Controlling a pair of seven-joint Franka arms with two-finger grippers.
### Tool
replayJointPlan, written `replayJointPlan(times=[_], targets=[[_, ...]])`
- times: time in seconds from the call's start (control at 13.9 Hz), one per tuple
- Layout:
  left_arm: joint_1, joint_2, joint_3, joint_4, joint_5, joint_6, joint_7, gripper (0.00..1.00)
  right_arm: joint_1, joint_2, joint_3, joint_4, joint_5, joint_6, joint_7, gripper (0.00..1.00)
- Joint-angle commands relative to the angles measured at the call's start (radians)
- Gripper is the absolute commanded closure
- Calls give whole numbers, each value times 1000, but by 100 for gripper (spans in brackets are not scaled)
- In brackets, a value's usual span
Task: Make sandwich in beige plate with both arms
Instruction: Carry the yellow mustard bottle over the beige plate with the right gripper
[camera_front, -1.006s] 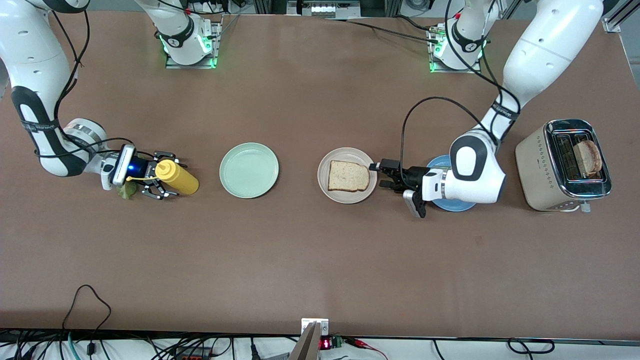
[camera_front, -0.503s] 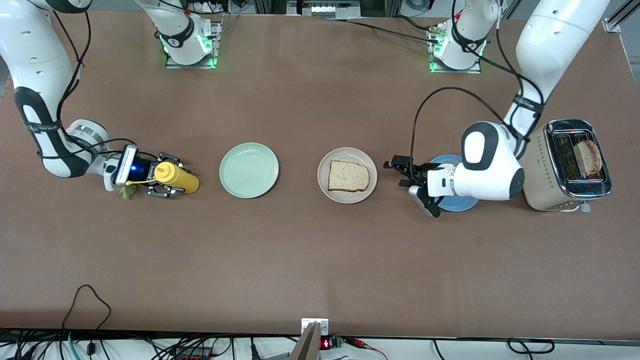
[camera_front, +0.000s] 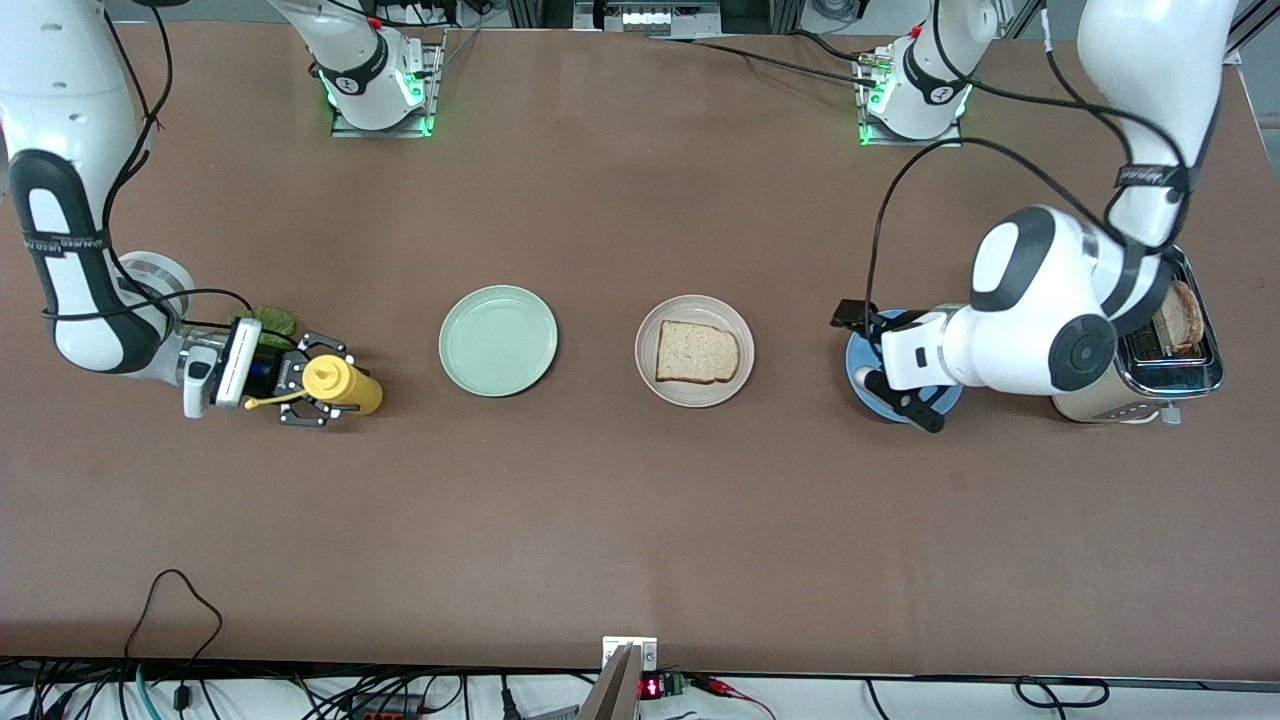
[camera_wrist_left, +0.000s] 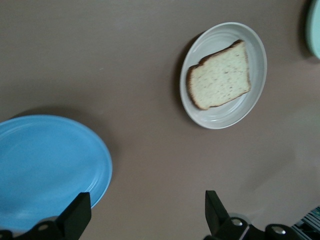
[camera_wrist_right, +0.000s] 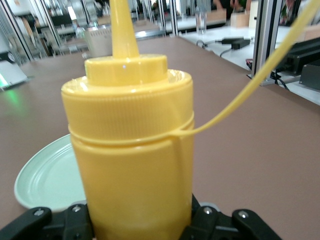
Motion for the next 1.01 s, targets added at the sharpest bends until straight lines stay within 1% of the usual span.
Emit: replayJointPlan(times=[0.0, 0.14, 0.29, 0.43, 0.5, 0.57, 0.65, 0.72, 0.79, 0.86, 0.93], targets=[[-17, -76, -2, 44, 146, -106, -153, 0, 96, -75, -15, 25, -73, 106, 134, 63], [-17, -98, -4, 110, 227, -204, -207, 0, 156, -94, -13, 49, -139, 207, 226, 63], [-12, -95, 5, 216, 241, -270, -209, 0, 219, -98, -15, 72, -228, 291, 301, 62], [-20, -102, 21, 256, 290, -300, -209, 0, 287, -114, -15, 100, -361, 364, 384, 62], [-40, -130, 62, 258, 310, -295, -212, 0, 326, -120, -15, 103, -447, 394, 459, 62], [-70, -147, 120, 255, 309, -289, -214, 0, 361, -127, -15, 106, -531, 420, 543, 62], [-106, -176, 177, 246, 299, -285, -221, 0, 396, -137, -15, 120, -623, 437, 633, 61], [-117, -196, 212, 239, 271, -275, -223, 0, 426, -137, -15, 140, -703, 439, 710, 61], [-117, -228, 252, 204, 234, -240, -221, 0, 450, -137, -15, 163, -780, 439, 787, 61], [-118, -275, 278, 148, 211, -187, -221, 0, 479, -134, -13, 182, -868, 439, 868, 61], [-130, -330, 321, 74, 185, -139, -221, 0, 504, -131, -15, 198, -945, 439, 945, 61]])
